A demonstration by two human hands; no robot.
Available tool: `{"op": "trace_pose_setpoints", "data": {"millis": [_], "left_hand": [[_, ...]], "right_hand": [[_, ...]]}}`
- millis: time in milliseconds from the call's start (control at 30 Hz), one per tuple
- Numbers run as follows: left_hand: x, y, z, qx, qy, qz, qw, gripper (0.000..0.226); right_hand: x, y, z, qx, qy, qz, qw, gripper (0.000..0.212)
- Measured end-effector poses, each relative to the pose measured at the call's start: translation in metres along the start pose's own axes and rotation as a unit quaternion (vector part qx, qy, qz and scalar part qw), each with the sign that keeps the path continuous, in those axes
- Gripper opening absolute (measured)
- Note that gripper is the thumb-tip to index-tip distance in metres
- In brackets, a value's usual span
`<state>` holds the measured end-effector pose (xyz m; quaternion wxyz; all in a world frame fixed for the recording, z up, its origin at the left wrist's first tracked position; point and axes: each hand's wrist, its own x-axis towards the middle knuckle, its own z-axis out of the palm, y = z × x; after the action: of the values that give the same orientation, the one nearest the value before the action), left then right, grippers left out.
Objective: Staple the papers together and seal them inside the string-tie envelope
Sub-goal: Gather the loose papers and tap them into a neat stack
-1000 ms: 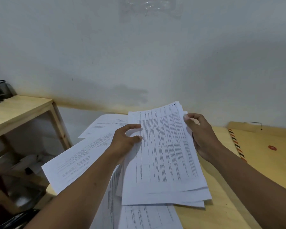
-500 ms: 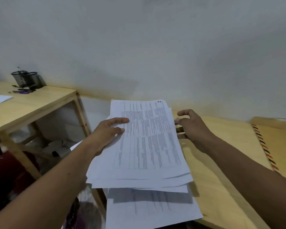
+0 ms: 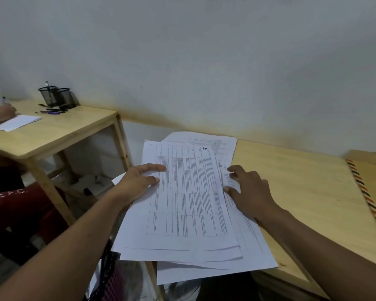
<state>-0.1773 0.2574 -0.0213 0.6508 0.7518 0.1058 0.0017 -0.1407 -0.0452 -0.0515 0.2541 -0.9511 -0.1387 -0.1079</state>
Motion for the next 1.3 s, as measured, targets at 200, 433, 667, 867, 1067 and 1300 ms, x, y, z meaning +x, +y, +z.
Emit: {"op": "trace_pose_setpoints", "data": {"millis": [200,433,667,867,1067,1300], "left_hand": [[0.000,-0.004,0.001,0.007,-0.006,0.010,1.000,0.034],[-0.004,0.009,0.009,0.100,-0.006,0.054,0.994,0.032],[0.004,0.014,0.029,0.078,0.003,0.089,0.993,0.023],[0.012,0.026,0.037,0.001,0.013,0.056,0.998,0.027],[0.015,0.031,0.034,-0.121,-0.019,-0.020,0.992,0.028],[0.019,0.038,0.005,-0.058,0.051,0.019,0.997,0.024]], "right_hand": [[-0.001,-0.003,-0.001,-0.010,-0.001,0.006,1.000,0.046],[-0.002,-0.006,-0.003,0.147,0.069,0.030,0.986,0.036],[0.021,-0.021,-0.041,0.353,0.119,0.026,0.928,0.031],[0.046,-0.050,-0.072,0.389,0.121,0.049,0.912,0.041],[0.063,-0.069,-0.081,0.405,0.083,0.081,0.907,0.033],[0.070,-0.078,-0.066,0.452,-0.026,0.122,0.883,0.014]]}}
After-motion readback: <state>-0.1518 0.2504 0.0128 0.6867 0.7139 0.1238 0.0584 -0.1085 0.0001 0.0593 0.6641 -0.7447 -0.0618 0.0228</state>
